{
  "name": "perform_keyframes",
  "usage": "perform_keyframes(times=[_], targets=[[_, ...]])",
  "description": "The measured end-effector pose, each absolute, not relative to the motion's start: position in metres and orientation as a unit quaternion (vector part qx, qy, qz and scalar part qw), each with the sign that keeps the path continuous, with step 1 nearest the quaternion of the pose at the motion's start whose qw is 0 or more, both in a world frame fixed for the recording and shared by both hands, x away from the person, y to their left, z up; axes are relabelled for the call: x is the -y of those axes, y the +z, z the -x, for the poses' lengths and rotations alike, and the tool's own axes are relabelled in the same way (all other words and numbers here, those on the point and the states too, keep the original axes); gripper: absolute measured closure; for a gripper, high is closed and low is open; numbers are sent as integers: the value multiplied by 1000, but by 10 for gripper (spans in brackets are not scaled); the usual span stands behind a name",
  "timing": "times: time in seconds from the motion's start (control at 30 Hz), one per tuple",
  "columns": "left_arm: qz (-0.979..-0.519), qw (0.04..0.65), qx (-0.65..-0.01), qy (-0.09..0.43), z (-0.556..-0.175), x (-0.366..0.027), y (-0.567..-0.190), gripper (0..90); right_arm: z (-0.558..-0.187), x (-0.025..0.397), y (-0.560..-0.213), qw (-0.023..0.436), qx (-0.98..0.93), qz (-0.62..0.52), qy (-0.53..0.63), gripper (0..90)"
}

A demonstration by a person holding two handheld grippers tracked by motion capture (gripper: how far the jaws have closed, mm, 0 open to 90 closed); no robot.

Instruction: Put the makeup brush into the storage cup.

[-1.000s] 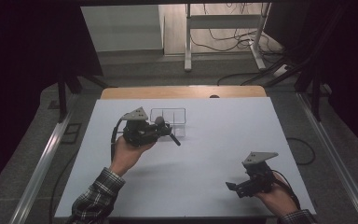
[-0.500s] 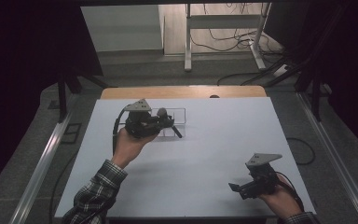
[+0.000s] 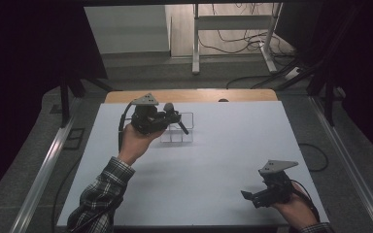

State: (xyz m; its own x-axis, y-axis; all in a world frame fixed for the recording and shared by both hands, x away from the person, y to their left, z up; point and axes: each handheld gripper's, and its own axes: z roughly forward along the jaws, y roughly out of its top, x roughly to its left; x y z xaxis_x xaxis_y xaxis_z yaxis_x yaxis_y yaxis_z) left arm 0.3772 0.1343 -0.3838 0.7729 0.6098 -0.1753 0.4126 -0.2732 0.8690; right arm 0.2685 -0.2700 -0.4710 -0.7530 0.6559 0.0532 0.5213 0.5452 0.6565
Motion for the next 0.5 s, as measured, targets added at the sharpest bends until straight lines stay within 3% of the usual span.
perform_keyframes(times=[0.5], targets=[[-787, 508, -332, 111, -391, -130, -382, 766, -265, 275, -469, 102, -867, -341, 349, 0]])
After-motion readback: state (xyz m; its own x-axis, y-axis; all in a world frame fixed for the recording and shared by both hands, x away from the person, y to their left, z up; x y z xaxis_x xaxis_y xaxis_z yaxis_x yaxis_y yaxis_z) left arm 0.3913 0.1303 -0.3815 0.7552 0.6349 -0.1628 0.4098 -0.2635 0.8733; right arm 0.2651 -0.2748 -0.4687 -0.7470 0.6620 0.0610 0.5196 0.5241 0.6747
